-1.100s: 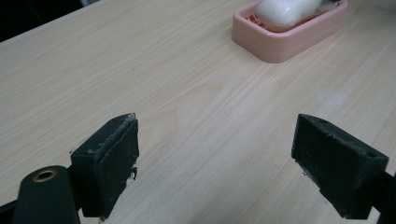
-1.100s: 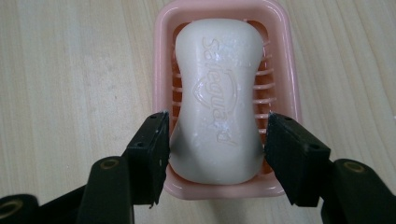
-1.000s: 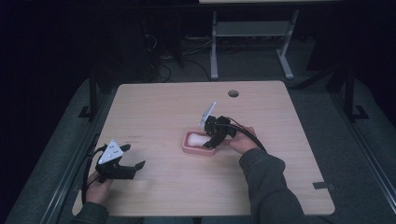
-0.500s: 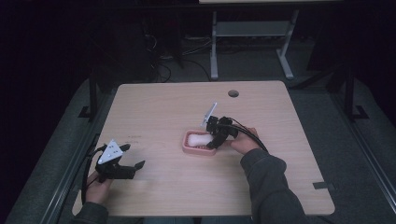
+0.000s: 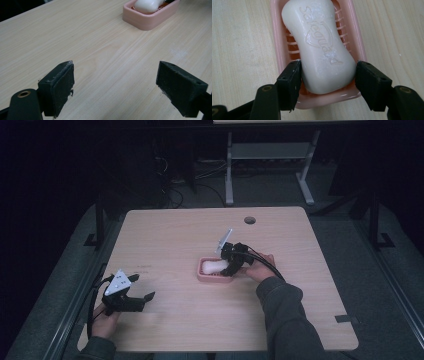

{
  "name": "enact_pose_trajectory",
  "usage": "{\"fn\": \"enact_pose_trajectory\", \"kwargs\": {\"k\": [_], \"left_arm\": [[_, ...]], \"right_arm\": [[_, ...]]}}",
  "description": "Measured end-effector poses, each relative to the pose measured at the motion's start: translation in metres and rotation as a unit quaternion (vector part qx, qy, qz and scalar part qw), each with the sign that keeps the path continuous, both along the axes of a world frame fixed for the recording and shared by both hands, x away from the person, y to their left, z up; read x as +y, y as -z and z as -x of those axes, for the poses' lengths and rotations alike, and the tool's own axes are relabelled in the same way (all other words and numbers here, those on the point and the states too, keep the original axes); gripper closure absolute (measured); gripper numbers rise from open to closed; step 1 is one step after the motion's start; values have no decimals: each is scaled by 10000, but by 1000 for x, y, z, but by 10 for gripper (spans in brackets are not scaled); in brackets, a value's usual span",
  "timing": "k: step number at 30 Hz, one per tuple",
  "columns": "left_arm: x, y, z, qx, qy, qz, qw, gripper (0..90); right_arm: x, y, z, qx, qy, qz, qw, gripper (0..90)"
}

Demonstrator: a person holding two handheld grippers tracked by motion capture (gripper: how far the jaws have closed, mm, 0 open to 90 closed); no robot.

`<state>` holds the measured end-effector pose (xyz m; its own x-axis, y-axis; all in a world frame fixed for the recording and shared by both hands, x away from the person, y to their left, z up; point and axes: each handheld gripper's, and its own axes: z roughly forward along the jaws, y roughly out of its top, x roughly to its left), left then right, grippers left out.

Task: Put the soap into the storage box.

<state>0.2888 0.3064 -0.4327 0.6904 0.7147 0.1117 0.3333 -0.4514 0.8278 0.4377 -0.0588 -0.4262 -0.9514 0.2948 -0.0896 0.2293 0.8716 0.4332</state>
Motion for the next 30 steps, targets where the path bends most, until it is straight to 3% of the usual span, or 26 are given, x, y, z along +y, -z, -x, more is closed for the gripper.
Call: {"fn": "enact_pose_trajectory", "kwargs": {"k": [8, 16, 23, 25, 30], "left_arm": [[-2, 1, 0, -1, -1, 37, 10000, 144], [-2, 0, 1, 10, 21, -18, 10000, 144], [-2, 0, 1, 34, 27, -43, 10000, 144], [-2, 0, 1, 34, 24, -44, 10000, 144], [-3, 1, 1, 32, 26, -35, 10000, 144]], "right_arm": [[-5, -5, 3, 146, 151, -123, 9997, 312], [-15, -19, 10, 73, 217, -350, 9991, 287], [-25, -25, 16, 153, 314, -456, 9984, 275], [-28, -26, 19, 32, 312, -553, 9980, 275], [-39, -26, 23, 87, 387, -655, 9971, 270]]}}
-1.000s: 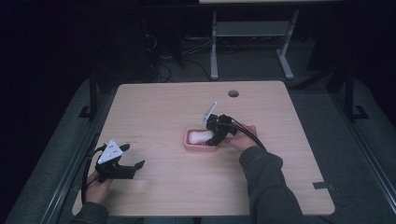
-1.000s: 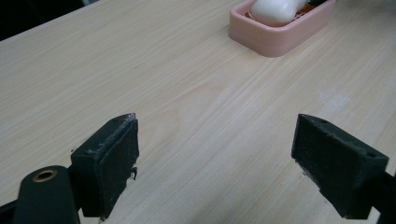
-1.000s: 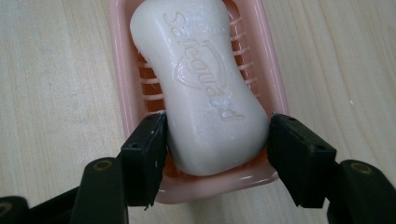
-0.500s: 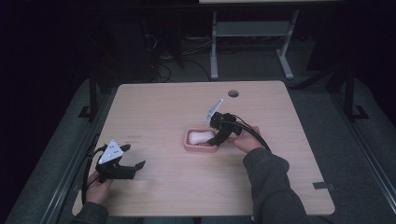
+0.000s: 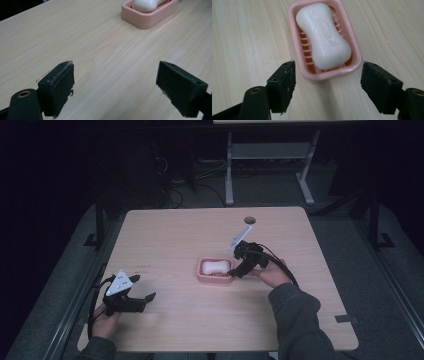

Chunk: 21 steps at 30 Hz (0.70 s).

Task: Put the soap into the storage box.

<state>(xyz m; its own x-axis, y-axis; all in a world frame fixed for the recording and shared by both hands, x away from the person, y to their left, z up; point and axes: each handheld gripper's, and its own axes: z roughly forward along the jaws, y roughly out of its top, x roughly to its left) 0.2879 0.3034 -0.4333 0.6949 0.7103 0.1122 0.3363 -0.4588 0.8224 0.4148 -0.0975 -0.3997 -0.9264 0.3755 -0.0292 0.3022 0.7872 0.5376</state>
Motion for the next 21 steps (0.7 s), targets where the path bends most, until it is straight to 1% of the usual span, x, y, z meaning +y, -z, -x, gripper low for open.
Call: {"fn": "enact_pose_trajectory", "kwargs": {"k": [5, 8, 12, 13, 15, 16, 20, 21], "left_arm": [[0, 0, 0, 7, -4, 2, 10000, 144], [-1, 1, 0, 1, -2, 2, 10000, 144], [-1, 1, 0, 0, -3, 2, 10000, 144], [-1, 1, 0, 3, -5, 2, 10000, 144], [-1, 1, 0, -2, 6, -8, 10000, 144], [-1, 1, 0, -1, 1, -6, 10000, 144], [-1, 1, 0, 5, 2, -10, 10000, 144], [-1, 1, 0, -2, 8, -19, 10000, 144]], "right_arm": [[-7, -3, 3, 83, 82, -9, 9999, 259], [-10, -4, 5, 92, 80, -16, 9999, 256], [-12, -7, 8, 172, 101, -40, 9998, 254], [-13, -8, 9, 161, 108, -31, 9998, 253], [-15, -8, 12, 82, 100, -107, 9999, 254], [-17, -8, 13, 88, 108, -152, 9998, 254], [-24, -5, 16, 103, 164, -162, 9997, 252], [-25, -4, 17, 141, 186, -168, 9996, 251]]}}
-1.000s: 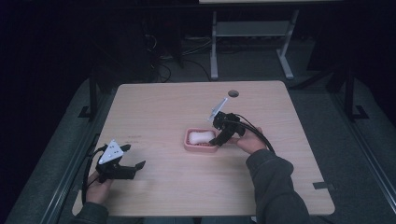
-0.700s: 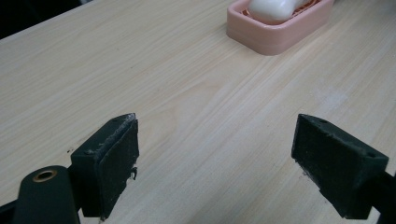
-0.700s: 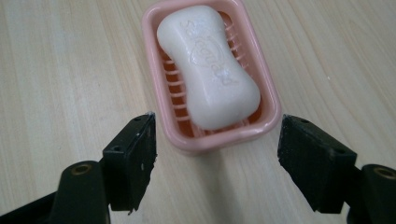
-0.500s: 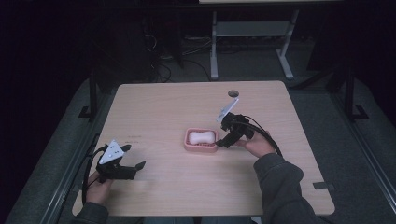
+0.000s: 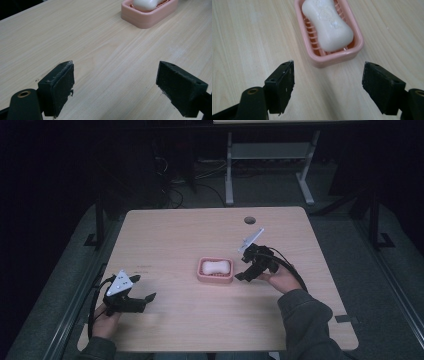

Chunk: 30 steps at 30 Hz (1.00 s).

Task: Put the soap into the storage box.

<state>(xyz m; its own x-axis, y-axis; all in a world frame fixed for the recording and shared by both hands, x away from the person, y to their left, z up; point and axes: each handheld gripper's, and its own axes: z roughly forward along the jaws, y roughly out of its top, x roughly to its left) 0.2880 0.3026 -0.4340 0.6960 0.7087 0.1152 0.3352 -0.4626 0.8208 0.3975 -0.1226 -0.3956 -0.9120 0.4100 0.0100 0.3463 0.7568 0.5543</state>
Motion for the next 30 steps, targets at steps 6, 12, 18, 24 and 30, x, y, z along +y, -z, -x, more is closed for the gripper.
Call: {"fn": "enact_pose_trajectory", "kwargs": {"k": [6, 12, 18, 24, 30], "left_arm": [[0, 0, 0, 13, 9, -28, 10000, 144], [0, 0, 0, 17, 8, -28, 10000, 144], [-1, 1, 0, 19, 17, -33, 10000, 144], [-1, 1, 0, 25, 19, -40, 10000, 144], [-2, 1, 0, 13, 20, -43, 10000, 144]], "right_arm": [[-10, 1, 5, -3, 82, -77, 9999, 251], [-18, 2, 10, 76, 158, -49, 9998, 249], [-25, -2, 14, 81, 217, -74, 9997, 245], [-33, -4, 21, 48, 269, -154, 9995, 245], [-42, 0, 27, 84, 367, -164, 9992, 245]]}}
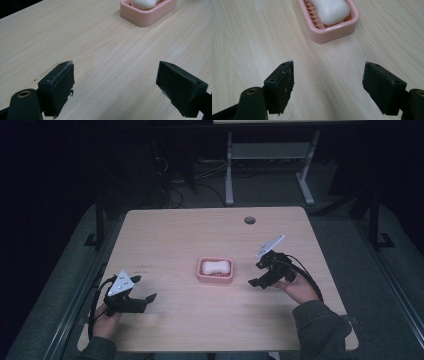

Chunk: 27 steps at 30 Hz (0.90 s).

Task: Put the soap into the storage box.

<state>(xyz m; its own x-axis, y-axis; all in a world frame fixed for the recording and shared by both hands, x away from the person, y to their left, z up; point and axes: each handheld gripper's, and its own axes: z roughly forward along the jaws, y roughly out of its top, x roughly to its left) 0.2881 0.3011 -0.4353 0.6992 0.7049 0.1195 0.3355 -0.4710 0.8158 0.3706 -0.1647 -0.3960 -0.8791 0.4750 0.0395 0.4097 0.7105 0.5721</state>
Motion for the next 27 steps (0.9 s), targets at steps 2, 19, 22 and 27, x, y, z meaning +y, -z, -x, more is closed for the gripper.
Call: {"fn": "enact_pose_trajectory", "kwargs": {"k": [2, 19, 22, 27], "left_arm": [[0, 0, 0, -1, -1, -3, 10000, 144], [-2, 1, 1, 3, 23, -5, 10000, 144], [-2, 1, 1, 9, 30, -17, 10000, 144], [-2, 2, 1, 45, -1, 5, 10000, 144]], "right_arm": [[-3, 1, 2, 85, 62, 48, 9999, 241], [-30, 14, 24, 136, 350, -139, 9992, 235], [-33, 17, 28, 152, 377, -162, 9990, 235], [-41, 22, 35, 173, 454, -204, 9986, 235]]}}
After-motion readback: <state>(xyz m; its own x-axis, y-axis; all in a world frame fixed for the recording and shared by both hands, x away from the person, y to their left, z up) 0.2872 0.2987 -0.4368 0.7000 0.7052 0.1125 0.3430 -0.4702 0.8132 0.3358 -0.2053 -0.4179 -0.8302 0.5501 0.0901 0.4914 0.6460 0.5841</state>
